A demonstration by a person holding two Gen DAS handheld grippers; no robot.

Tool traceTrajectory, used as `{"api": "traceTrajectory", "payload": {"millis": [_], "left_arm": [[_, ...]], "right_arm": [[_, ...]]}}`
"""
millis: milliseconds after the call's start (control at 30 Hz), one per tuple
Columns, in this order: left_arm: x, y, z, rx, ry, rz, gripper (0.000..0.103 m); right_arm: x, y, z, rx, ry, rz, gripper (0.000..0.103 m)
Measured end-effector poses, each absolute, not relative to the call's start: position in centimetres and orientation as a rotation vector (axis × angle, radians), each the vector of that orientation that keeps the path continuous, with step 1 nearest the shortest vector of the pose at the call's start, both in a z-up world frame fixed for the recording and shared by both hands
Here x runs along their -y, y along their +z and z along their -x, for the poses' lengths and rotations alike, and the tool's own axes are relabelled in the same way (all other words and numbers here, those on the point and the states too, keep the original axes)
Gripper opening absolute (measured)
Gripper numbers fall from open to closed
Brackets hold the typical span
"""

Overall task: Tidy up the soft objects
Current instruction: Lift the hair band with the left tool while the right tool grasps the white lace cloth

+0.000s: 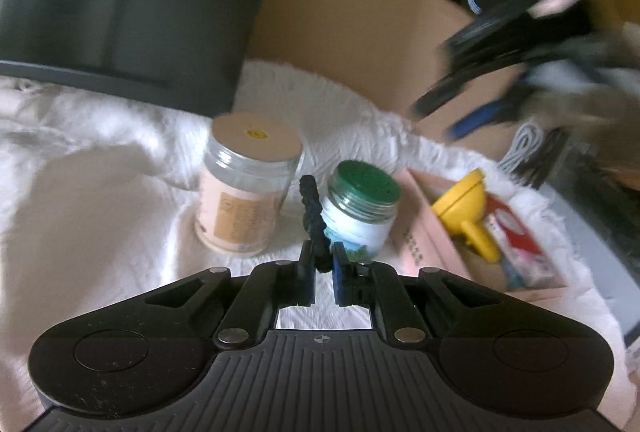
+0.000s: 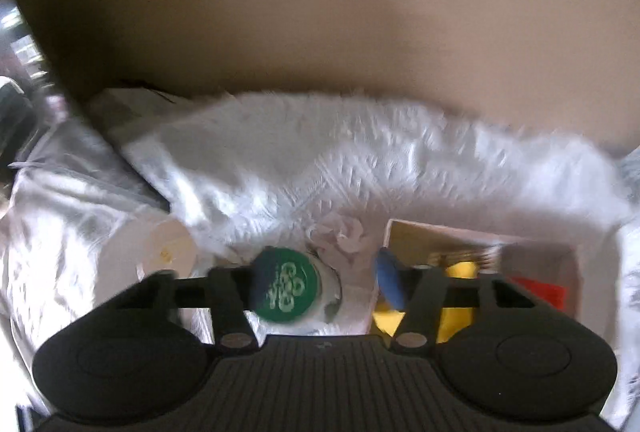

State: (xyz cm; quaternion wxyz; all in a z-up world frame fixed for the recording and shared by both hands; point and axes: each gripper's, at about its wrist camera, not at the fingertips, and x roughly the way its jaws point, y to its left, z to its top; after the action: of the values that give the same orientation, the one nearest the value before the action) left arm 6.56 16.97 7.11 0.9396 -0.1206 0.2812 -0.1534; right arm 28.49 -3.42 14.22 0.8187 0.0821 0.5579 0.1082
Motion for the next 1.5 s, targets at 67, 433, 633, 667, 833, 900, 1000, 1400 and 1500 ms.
{"api": "traceTrajectory", "payload": {"millis": [67,433,633,667,833,900,1000,1400,1500], "left_arm": [[-18.0,8.1,-5.2,-0.557,-0.282,0.246,0.01],[-25.0,9.4,-5.5,-0.536,-0.084,0.255,0.01],[-28.4,13.0,-6.7,-0.469,-0.005,0.246,0.01],[-28.3,13.9,-7.0,-0.452,-0.008,0.236,0.01],[-25.3,18.1,-8.4,-0.382,-0.1,0.168,0.01],[-23.3,18.9,-9.1,-0.376,-0.149,0.14,0.01],[-19.6,20.1,-10.1,-0.375,-0.256,0.133,0.01],[-4.5,19.2,-12.4,-0.484,-0.696,0.109,0.011],[-2.2,17.5,-13.1,-0.544,-0.739,0.116,0.011]], "right_arm": [[2.3,12.1,-30.8,-1.26,0.212,-0.222,0.051],[-2.6,4.8,-35.2,-1.4,0.077,-0.082,0.013],[-0.7,12.1,-32.6,-1.235,0.188,-0.166,0.009],[-0.2,14.4,-31.8,-1.189,0.214,-0.178,0.009],[3.4,24.0,-26.5,-0.987,0.302,-0.231,0.009],[5.0,27.0,-23.9,-0.903,0.312,-0.228,0.009],[7.8,30.3,-20.3,-0.813,0.299,-0.226,0.009],[18.7,30.6,-11.9,-0.701,0.179,-0.306,0.009],[20.4,28.5,-11.3,-0.729,0.161,-0.359,0.009]]}}
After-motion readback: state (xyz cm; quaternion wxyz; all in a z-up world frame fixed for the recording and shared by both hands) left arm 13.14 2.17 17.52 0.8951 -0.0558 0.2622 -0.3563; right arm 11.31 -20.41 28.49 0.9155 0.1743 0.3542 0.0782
